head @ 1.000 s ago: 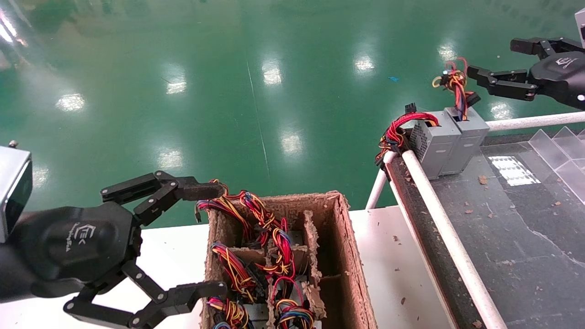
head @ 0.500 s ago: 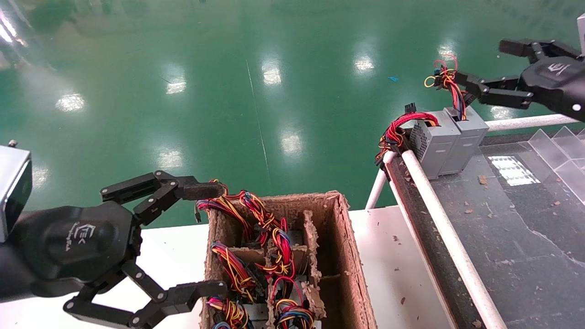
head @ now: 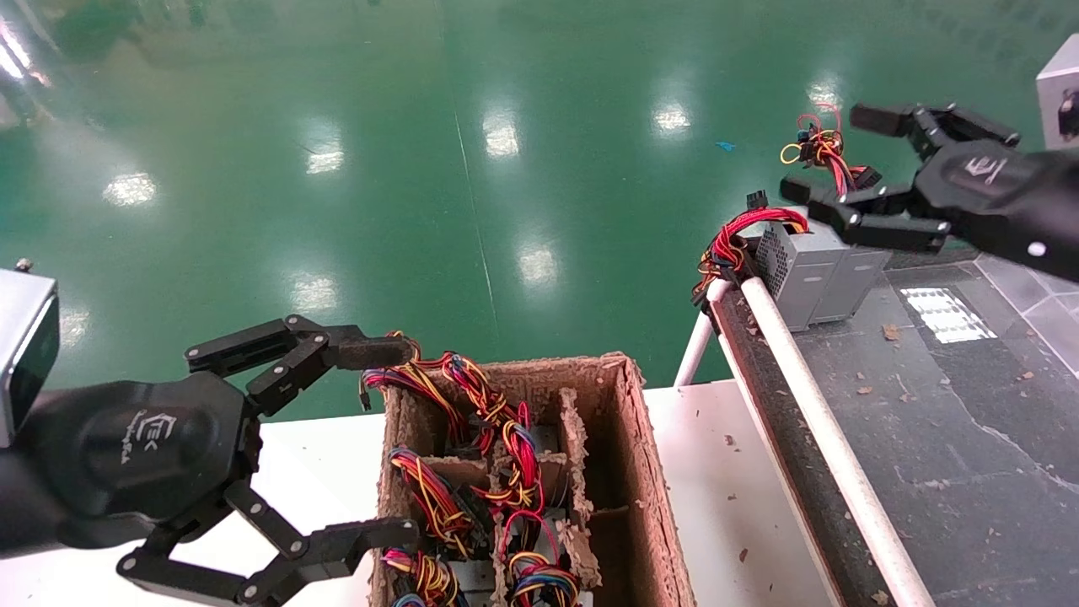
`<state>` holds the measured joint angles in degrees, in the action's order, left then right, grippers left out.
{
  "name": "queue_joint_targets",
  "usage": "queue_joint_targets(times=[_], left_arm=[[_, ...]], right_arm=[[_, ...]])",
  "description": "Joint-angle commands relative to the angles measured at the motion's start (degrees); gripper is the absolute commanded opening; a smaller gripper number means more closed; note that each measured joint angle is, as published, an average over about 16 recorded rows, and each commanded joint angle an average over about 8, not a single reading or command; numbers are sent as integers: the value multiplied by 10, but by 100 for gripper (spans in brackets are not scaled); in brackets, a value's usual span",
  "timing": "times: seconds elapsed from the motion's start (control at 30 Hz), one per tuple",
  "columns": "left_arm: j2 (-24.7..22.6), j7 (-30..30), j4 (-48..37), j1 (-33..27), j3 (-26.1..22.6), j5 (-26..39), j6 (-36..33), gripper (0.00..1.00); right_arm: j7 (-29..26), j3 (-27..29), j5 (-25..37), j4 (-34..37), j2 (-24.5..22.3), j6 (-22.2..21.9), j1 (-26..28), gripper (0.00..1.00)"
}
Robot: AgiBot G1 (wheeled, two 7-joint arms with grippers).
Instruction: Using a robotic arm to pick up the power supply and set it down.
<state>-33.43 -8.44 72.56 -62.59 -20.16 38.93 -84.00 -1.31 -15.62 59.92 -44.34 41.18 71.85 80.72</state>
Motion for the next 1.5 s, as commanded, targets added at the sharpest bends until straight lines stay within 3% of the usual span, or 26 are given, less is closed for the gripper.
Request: queue_joint_targets(times=[0.03,1.03,1.5], left_arm=[[0,0,0,0,0,0,0,100],[0,0,0,0,0,0,0,100],[0,0,0,0,0,0,0,100]], right_arm=[[-5,0,-10,-17,-3,8,-11,100],[-86,-4,-165,-266,-56,126,-174,100],[-97,-4,-189,-302,-64,143,-199,100]])
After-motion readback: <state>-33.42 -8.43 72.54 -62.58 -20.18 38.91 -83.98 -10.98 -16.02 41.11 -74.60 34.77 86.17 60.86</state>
